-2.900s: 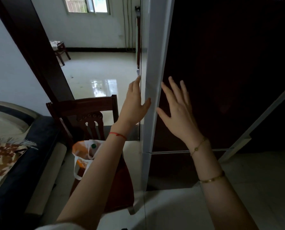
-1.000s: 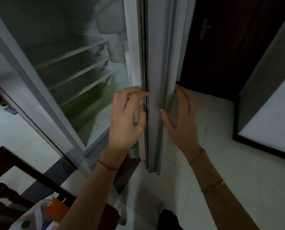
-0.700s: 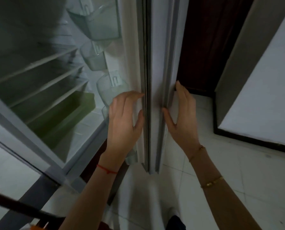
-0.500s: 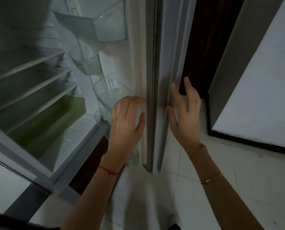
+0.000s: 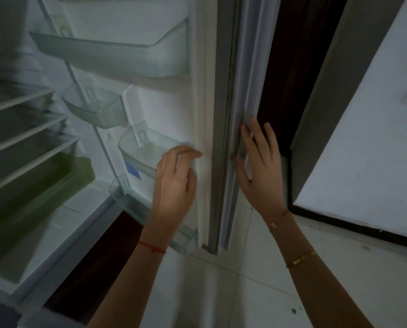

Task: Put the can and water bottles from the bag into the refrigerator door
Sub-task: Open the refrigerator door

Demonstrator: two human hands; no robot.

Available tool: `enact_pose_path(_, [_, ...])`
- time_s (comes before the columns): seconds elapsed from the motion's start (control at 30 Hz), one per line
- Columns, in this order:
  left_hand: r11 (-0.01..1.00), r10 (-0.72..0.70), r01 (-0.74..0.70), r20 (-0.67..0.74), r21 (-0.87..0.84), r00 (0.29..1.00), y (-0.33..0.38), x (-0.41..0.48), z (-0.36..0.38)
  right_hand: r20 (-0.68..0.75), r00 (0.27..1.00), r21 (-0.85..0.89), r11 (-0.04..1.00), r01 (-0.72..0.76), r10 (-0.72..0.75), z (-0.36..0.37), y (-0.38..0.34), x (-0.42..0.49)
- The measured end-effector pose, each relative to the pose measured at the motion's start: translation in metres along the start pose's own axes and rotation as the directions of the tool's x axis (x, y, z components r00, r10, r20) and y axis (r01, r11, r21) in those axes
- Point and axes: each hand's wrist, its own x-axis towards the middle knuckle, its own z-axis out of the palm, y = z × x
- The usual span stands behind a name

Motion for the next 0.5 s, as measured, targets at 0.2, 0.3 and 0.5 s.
enact_pose_path(0.2, [1.000, 0.001, -0.001, 0.002, 0.014, 1.000, 0.008, 0.027, 0.048, 0.098, 0.995, 0.056, 0.998, -0.027, 0.022, 0.016, 0.050, 0.022])
enact_pose_path(0.3, [0.999, 0.010, -0.010, -0.004, 0.031, 1.000, 0.010, 0.042, 0.069, 0.132, 0.991, 0.065, 0.998, -0.025, 0.017, 0.025, 0.074, 0.034])
enact_pose_path(0.5, [0.996, 0.052, -0.055, 0.044, 0.073, 0.998, 0.002, 0.071, 0.104, 0.151, 0.987, 0.117, 0.991, -0.065, 0.047, 0.052, 0.115, 0.058])
